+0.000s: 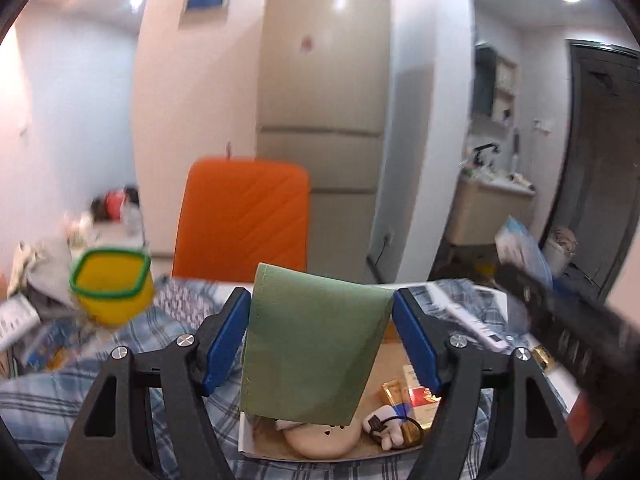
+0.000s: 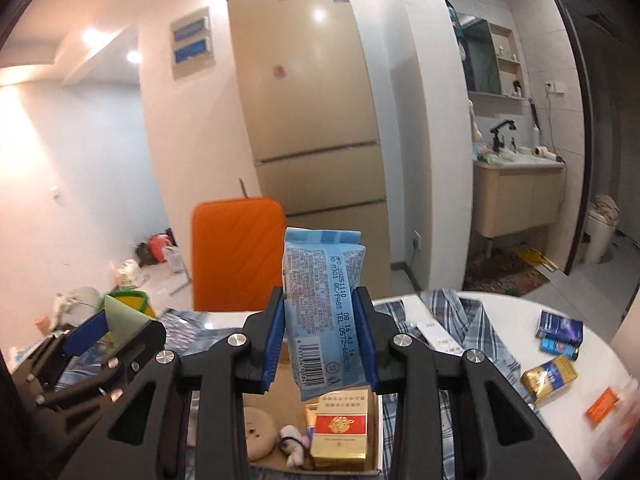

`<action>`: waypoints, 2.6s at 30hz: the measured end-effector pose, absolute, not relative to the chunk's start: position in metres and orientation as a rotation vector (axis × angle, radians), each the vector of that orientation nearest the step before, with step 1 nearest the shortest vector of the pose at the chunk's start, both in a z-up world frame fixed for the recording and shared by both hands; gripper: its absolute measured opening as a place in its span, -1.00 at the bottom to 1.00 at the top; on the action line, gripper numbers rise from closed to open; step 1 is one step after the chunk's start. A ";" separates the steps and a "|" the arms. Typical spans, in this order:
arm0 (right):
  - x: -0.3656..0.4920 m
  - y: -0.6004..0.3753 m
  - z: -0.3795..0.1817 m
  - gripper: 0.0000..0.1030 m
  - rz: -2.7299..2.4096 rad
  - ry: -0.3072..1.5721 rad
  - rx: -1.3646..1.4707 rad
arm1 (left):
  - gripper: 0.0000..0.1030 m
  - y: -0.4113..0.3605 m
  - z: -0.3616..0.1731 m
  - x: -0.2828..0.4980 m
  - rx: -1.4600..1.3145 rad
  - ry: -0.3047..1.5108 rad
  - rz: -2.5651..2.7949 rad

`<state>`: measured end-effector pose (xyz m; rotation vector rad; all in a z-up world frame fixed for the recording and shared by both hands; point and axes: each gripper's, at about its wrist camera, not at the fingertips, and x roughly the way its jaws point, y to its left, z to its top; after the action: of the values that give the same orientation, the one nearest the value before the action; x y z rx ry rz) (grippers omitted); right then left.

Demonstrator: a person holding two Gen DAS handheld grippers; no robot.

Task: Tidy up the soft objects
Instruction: 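Lower the green card into the box with the left gripper while the right lowers the wipes, then withdraw both grippers from the box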

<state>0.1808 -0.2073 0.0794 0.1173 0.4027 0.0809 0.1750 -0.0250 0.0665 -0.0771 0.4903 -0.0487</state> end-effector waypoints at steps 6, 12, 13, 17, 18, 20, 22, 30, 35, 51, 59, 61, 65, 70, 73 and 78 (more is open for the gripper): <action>0.211 -0.215 0.013 -0.32 0.066 0.495 0.131 | 0.39 -0.013 0.024 0.222 -0.199 0.717 -0.036; 0.232 -0.228 -0.015 -0.32 0.122 0.641 0.196 | 0.39 -0.007 -0.010 0.228 -0.255 0.787 -0.072; 0.233 -0.228 -0.018 -0.32 0.132 0.653 0.199 | 0.39 -0.005 -0.013 0.228 -0.265 0.795 -0.077; 0.238 -0.226 -0.030 -0.32 0.172 0.708 0.185 | 0.39 -0.006 -0.015 0.224 -0.272 0.798 -0.101; 0.239 -0.225 -0.033 -0.32 0.178 0.716 0.180 | 0.39 -0.005 -0.016 0.225 -0.287 0.809 -0.126; 0.239 -0.221 -0.036 -0.32 0.185 0.725 0.169 | 0.39 -0.002 -0.018 0.226 -0.323 0.815 -0.141; 0.238 -0.215 -0.036 -0.32 0.188 0.729 0.156 | 0.39 -0.001 -0.017 0.226 -0.333 0.810 -0.145; 0.234 -0.215 -0.032 -0.32 0.182 0.716 0.154 | 0.61 -0.013 -0.005 0.214 -0.255 0.742 -0.187; 0.233 -0.216 -0.029 -0.33 0.179 0.704 0.156 | 1.00 -0.020 0.006 0.199 -0.197 0.615 -0.174; 0.231 -0.183 -0.031 -0.22 0.279 0.700 0.127 | 1.00 -0.013 0.047 0.157 -0.124 0.303 -0.149; 0.222 -0.195 -0.020 0.61 0.224 0.627 0.147 | 1.00 -0.010 0.052 0.148 -0.113 0.271 -0.130; 0.220 -0.203 -0.015 0.61 0.194 0.607 0.149 | 1.00 -0.010 0.057 0.140 -0.108 0.253 -0.122; 0.208 -0.218 0.004 0.61 0.151 0.550 0.146 | 1.00 -0.011 0.070 0.116 -0.069 0.213 -0.120; 0.177 -0.232 0.029 0.68 0.096 0.448 0.127 | 1.00 -0.012 0.082 0.079 -0.001 0.142 -0.097; 0.151 -0.240 0.040 0.68 0.086 0.384 0.122 | 1.00 -0.013 0.084 0.058 0.025 0.100 -0.082; 0.099 -0.247 0.059 0.94 0.102 0.253 0.108 | 1.00 -0.012 0.074 0.034 0.013 0.065 -0.088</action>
<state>0.0988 -0.2466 0.0591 0.1079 0.2533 0.1022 0.0336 -0.0118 0.0743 0.0133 0.0653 -0.0883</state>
